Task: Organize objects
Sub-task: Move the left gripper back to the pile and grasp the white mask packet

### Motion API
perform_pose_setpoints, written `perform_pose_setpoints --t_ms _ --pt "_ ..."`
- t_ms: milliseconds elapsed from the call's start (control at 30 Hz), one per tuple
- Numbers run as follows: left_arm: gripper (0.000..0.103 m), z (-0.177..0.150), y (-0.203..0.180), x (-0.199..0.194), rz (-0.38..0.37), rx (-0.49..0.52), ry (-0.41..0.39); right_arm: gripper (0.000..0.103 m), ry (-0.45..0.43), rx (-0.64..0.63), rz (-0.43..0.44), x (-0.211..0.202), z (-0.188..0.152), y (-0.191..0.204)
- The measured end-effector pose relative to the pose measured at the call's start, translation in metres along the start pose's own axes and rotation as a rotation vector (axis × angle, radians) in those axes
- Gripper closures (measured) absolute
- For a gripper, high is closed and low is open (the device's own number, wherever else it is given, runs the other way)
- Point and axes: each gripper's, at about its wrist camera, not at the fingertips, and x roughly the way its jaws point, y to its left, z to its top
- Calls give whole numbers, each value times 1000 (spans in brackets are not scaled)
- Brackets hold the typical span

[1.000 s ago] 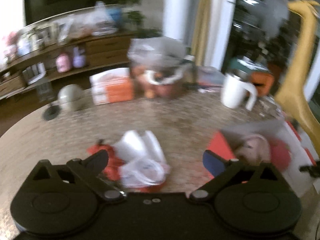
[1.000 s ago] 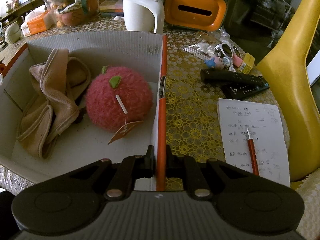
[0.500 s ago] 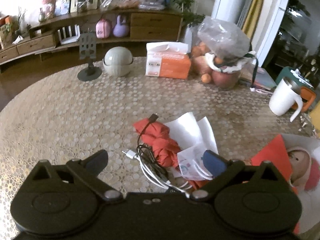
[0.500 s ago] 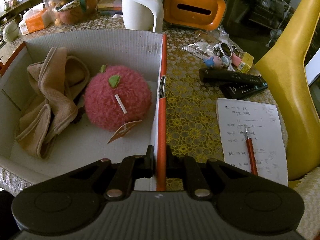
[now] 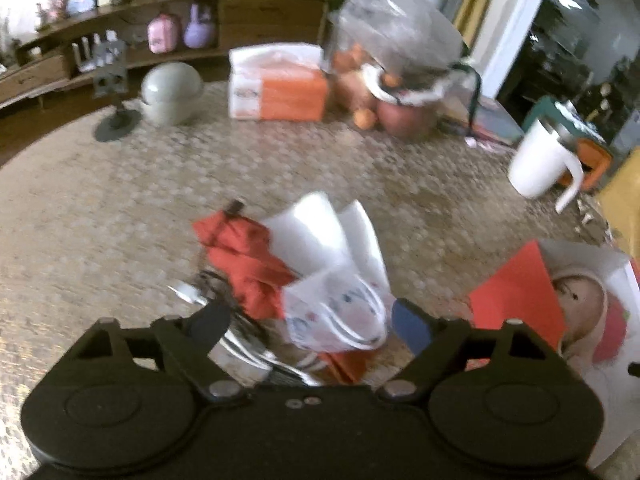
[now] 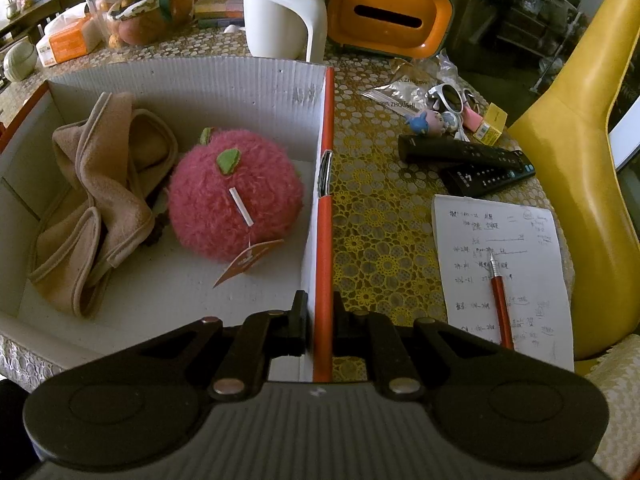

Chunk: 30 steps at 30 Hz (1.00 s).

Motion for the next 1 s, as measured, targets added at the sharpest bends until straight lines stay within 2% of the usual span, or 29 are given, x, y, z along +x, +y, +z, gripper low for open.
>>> perform_pose_setpoints --t_ms 167,233,300,433,500,667,767,867,1000 --pt "29 -5 -12 16 -9 2 52 93 0 0 0 0 0 0" --pt "35 -8 -15 20 -15 1 63 93 0 0 0 0 0 0" --pt "45 -9 -17 23 -19 0 72 93 0 0 0 0 0 0" --pt "51 -10 -20 28 -21 3 83 93 0 -1 0 0 0 0" --pt "58 -11 -21 30 -11 10 84 93 0 -2 0 0 0 0" --pt "55 -9 -15 24 -6 -13 71 93 0 0 1 0 0 0" --pt "54 -8 -7 22 33 -32 63 93 0 -2 1 0 0 0" --pt "54 -8 1 29 22 -81 87 93 0 -2 0 0 0 0" --pt "56 -12 -1 37 15 -88 99 93 1 -1 -1 0 1 0"
